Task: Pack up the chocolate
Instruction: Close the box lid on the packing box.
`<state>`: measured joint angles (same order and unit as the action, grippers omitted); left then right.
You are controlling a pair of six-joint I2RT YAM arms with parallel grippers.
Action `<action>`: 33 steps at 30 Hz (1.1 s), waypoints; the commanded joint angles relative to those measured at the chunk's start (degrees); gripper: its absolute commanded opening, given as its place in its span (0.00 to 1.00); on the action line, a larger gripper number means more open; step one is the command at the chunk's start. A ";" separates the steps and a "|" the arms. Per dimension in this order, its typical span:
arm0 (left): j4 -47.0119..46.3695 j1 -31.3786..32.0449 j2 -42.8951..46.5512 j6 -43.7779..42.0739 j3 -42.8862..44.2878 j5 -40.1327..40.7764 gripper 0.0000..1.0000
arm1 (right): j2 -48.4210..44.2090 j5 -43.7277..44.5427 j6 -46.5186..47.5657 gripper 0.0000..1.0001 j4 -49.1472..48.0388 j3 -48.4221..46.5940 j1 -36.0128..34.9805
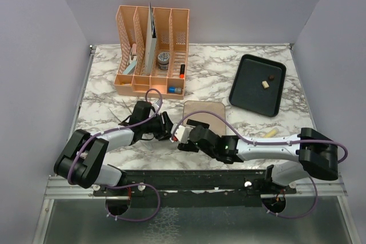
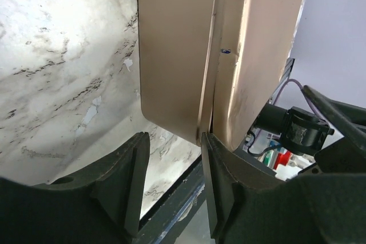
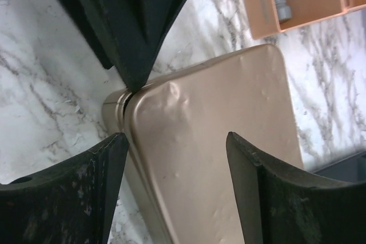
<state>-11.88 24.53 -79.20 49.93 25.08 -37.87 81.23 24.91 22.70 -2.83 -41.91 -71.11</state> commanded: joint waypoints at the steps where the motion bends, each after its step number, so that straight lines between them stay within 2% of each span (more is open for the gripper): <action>1: -0.25 0.67 -0.62 -1.22 1.21 1.62 0.47 | 1.21 4.63 4.53 0.72 -7.39 0.79 -0.89; 5: -0.66 1.33 -2.49 -1.59 1.51 2.45 0.47 | 2.27 8.14 6.98 0.65 -9.87 1.04 -2.95; 10: -0.95 2.04 -3.49 -1.31 1.86 2.61 0.47 | 3.84 8.89 8.33 0.69 -10.00 1.00 -5.22; 14: -0.04 2.14 -2.83 -1.69 2.20 3.76 0.47 | 5.57 11.34 8.47 0.68 -11.78 2.21 -5.35; 18: 1.42 2.27 -3.01 -2.59 2.63 4.68 0.47 | 5.93 14.71 9.12 0.61 -14.27 2.87 -5.44; 27: 5.26 2.92 -3.72 -5.43 3.87 7.85 0.47 | 3.88 19.32 10.83 0.35 -20.42 3.68 -6.75; 30: 5.39 2.93 -3.75 -5.48 3.84 7.62 0.47 | 3.69 20.66 10.26 0.32 -21.62 3.54 -7.11; 33: 5.33 2.97 -2.18 -5.43 3.88 6.93 0.47 | 2.87 23.11 4.02 0.32 -21.42 2.57 -6.94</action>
<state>-7.49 27.14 -82.50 45.98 27.73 -31.97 86.04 43.18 32.47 -21.39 -38.89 -77.73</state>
